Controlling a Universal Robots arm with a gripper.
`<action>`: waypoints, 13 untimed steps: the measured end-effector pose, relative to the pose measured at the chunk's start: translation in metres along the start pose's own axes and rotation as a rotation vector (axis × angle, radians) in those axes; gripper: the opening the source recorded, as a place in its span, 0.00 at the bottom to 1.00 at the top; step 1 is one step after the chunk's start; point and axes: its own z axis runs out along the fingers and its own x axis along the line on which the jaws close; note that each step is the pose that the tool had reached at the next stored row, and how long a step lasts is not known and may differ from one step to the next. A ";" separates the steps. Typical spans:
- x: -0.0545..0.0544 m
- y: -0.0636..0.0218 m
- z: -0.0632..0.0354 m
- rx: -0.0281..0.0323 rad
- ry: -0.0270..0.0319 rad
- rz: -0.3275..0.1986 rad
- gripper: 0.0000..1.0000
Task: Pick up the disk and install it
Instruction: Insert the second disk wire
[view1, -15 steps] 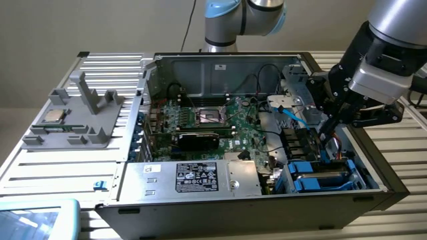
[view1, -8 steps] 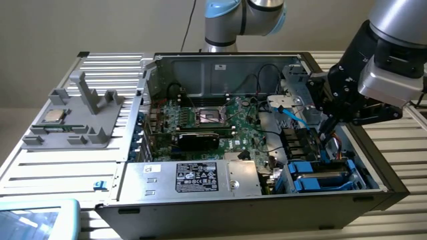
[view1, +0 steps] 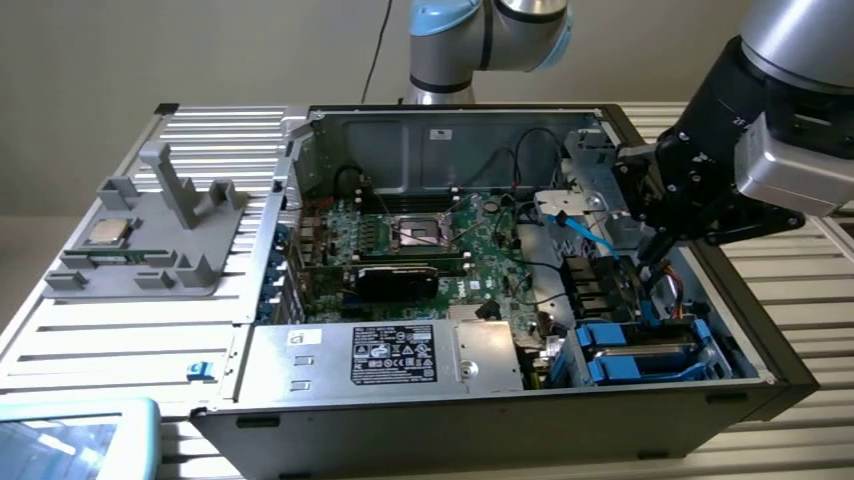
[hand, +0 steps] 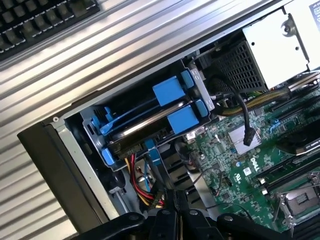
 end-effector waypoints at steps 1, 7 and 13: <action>0.000 0.0000 -0.0001 0.0009 -0.0020 -0.015 0.11; 0.000 0.0000 -0.0005 0.0025 -0.0126 -0.112 0.11; 0.000 0.0002 -0.0008 0.0046 -0.0176 -0.207 0.11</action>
